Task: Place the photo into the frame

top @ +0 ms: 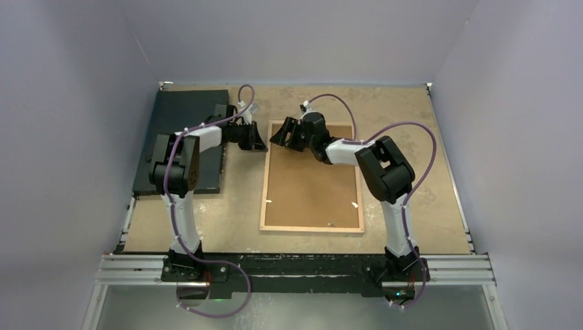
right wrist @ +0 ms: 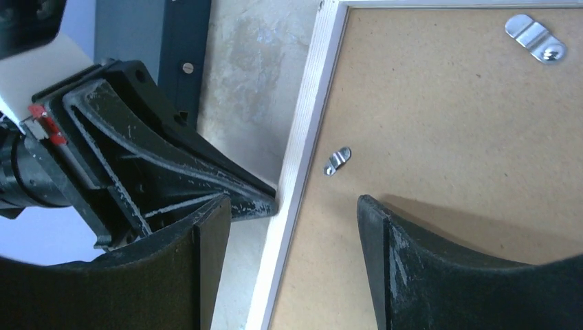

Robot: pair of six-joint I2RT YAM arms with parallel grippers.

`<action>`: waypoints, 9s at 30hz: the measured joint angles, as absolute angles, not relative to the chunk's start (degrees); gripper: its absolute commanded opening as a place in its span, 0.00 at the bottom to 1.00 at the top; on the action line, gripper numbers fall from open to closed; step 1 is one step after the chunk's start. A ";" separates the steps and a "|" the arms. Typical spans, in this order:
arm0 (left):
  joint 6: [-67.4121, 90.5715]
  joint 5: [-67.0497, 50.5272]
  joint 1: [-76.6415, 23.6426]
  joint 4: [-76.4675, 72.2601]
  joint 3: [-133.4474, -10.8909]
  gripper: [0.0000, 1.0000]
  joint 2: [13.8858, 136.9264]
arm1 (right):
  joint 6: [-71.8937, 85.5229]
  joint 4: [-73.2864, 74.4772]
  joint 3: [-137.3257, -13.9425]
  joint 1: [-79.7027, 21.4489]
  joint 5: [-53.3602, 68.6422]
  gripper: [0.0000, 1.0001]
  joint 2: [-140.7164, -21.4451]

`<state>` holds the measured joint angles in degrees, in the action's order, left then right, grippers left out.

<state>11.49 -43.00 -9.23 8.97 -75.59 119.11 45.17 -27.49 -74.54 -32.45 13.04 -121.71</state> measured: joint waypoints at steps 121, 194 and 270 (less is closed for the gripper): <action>2.07 -42.22 -7.97 15.81 -73.71 0.00 116.38 | 39.75 -25.45 -84.09 -25.65 26.48 0.96 -118.34; -20.71 -36.36 -12.71 39.86 -77.52 0.05 95.85 | 37.52 -4.71 -81.73 -19.09 14.72 0.99 -104.73; -11.57 -41.06 -10.13 32.21 -66.61 0.00 109.82 | 66.46 -23.73 -64.27 -51.81 -8.54 0.78 -113.19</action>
